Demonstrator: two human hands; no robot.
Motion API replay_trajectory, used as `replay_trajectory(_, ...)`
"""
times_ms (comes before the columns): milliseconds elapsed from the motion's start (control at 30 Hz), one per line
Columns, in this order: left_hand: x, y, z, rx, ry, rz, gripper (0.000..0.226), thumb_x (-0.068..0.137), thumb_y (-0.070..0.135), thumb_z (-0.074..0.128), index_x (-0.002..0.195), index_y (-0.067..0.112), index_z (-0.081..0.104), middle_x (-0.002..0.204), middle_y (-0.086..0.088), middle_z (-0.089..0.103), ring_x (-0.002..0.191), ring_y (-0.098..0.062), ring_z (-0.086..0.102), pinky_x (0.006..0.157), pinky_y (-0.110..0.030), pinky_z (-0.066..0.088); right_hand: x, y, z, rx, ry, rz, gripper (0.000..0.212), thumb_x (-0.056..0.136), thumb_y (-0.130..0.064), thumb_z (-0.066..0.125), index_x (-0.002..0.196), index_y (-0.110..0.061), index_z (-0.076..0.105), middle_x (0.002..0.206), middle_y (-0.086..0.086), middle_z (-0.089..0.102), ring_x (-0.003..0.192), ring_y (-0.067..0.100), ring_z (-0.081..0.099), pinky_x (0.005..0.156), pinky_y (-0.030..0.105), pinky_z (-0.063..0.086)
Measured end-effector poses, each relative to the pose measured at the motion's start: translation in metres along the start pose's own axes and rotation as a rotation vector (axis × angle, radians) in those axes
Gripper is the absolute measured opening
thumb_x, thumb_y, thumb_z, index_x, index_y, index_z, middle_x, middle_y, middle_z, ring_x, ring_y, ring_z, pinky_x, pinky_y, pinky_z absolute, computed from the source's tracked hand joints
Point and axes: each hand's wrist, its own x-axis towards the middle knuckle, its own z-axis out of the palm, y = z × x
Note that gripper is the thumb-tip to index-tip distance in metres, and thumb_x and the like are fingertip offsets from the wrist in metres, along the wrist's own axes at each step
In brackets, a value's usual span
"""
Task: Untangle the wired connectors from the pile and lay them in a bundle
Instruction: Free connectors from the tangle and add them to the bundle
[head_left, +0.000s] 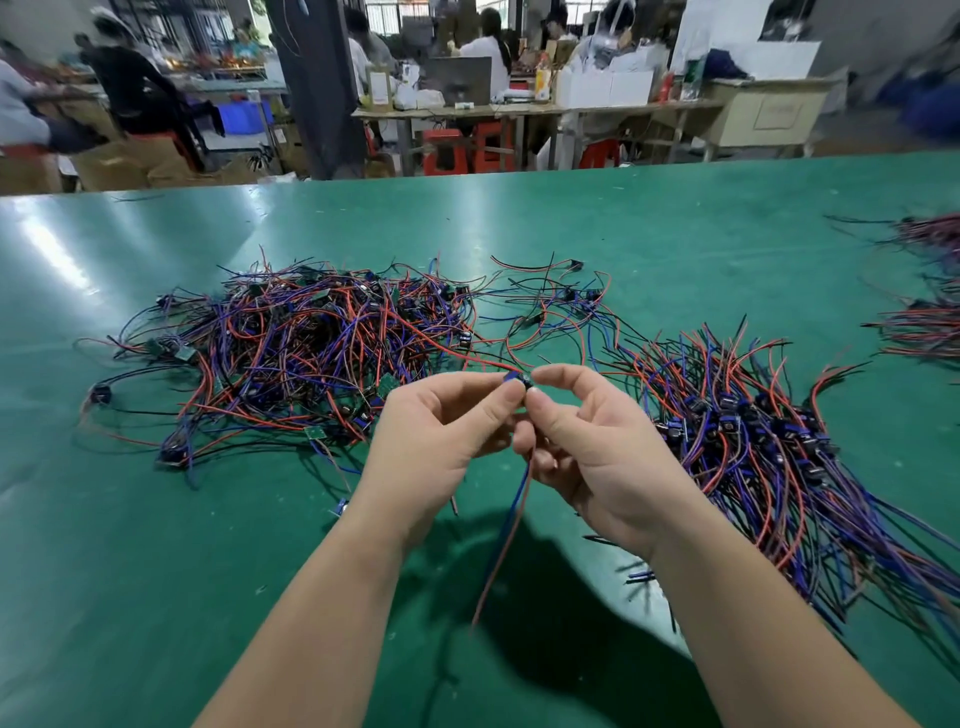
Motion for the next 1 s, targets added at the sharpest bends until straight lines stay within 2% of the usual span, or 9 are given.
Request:
replay_trajectory(100, 0.0, -0.002, 0.004, -0.097, -0.002, -0.053, 0.019, 0.067, 0.018, 0.069, 0.084, 0.008, 0.071, 0.066, -0.006, 0.068, 0.049, -0.012, 0.059, 0.054, -0.021, 0.053, 0.0, 0.001, -0.002, -0.032, 0.017, 0.034, 0.021, 0.084, -0.015, 0.058, 0.093, -0.016, 0.039, 0.054, 0.006, 0.06, 0.04, 0.009, 0.045, 0.039, 0.014, 0.039)
replay_trajectory(200, 0.002, -0.003, 0.005, -0.194, 0.088, -0.133, 0.022, 0.066, 0.017, 0.07, 0.086, 0.007, 0.069, 0.069, -0.006, 0.07, 0.054, -0.011, 0.065, 0.055, -0.02, 0.054, -0.001, 0.002, -0.003, -0.203, 0.013, 0.09, 0.02, 0.092, -0.016, 0.056, 0.083, -0.017, 0.037, 0.052, 0.007, 0.06, 0.037, 0.011, 0.042, 0.037, 0.015, 0.034)
replay_trajectory(333, 0.005, -0.004, 0.005, -0.328, 0.174, -0.215, 0.002, 0.085, 0.009, 0.063, 0.084, 0.008, 0.065, 0.068, -0.002, 0.069, 0.062, -0.015, 0.07, 0.053, -0.021, 0.054, -0.002, 0.004, -0.006, -0.429, -0.026, 0.094, 0.025, 0.088, -0.018, 0.064, 0.073, -0.015, 0.044, 0.054, 0.009, 0.062, 0.032, 0.01, 0.036, 0.034, 0.013, 0.026)
replay_trajectory(433, 0.007, -0.002, 0.0, -0.289, 0.224, -0.198, 0.006, 0.089, 0.007, 0.06, 0.084, 0.008, 0.063, 0.066, -0.001, 0.067, 0.059, -0.016, 0.07, 0.051, -0.023, 0.055, 0.001, 0.007, -0.006, -0.474, 0.07, 0.014, 0.022, 0.085, -0.029, 0.066, 0.071, -0.015, 0.057, 0.061, 0.008, 0.063, 0.034, 0.009, 0.039, 0.035, 0.014, 0.027)
replay_trajectory(533, 0.004, -0.001, -0.002, -0.096, 0.119, -0.198, 0.003, 0.085, 0.005, 0.064, 0.083, 0.006, 0.067, 0.065, -0.003, 0.07, 0.054, -0.015, 0.068, 0.051, -0.022, 0.055, 0.009, 0.008, -0.008, -0.349, 0.186, -0.033, 0.022, 0.083, -0.035, 0.062, 0.083, -0.012, 0.065, 0.068, 0.001, 0.065, 0.04, 0.008, 0.044, 0.037, 0.017, 0.031)
replay_trajectory(633, -0.002, -0.004, 0.003, 0.003, -0.046, -0.241, 0.006, 0.081, 0.002, 0.066, 0.087, 0.003, 0.066, 0.065, -0.006, 0.07, 0.053, -0.016, 0.067, 0.053, -0.025, 0.056, 0.009, 0.006, -0.013, -0.275, 0.17, 0.032, 0.018, 0.085, -0.023, 0.064, 0.076, -0.01, 0.073, 0.065, 0.0, 0.061, 0.046, 0.006, 0.042, 0.042, 0.015, 0.033)
replay_trajectory(733, -0.004, -0.007, 0.004, 0.053, -0.061, -0.29, 0.017, 0.078, 0.001, 0.07, 0.093, 0.0, 0.061, 0.063, -0.007, 0.069, 0.054, -0.018, 0.068, 0.054, -0.026, 0.057, 0.008, 0.003, -0.02, -0.274, 0.222, 0.062, 0.011, 0.08, -0.013, 0.07, 0.07, -0.009, 0.073, 0.059, -0.002, 0.059, 0.047, 0.005, 0.045, 0.045, 0.014, 0.036)
replay_trajectory(867, -0.004, -0.008, 0.003, 0.1, -0.145, -0.343, 0.011, 0.08, 0.0, 0.069, 0.09, 0.0, 0.065, 0.069, -0.01, 0.07, 0.061, -0.02, 0.07, 0.059, -0.028, 0.059, 0.007, -0.001, -0.021, -0.347, 0.299, -0.063, 0.011, 0.078, -0.005, 0.072, 0.068, -0.008, 0.07, 0.052, -0.002, 0.061, 0.044, 0.005, 0.048, 0.045, 0.015, 0.04)
replay_trajectory(1000, -0.007, -0.003, 0.0, 0.136, -0.253, -0.417, 0.009, 0.08, -0.002, 0.069, 0.076, 0.005, 0.071, 0.068, -0.01, 0.07, 0.062, -0.023, 0.071, 0.053, -0.024, 0.056, 0.005, -0.012, -0.022, -0.281, 0.4, -0.201, 0.023, 0.084, -0.008, 0.067, 0.062, -0.005, 0.066, 0.054, 0.002, 0.063, 0.043, 0.006, 0.049, 0.042, 0.015, 0.04)
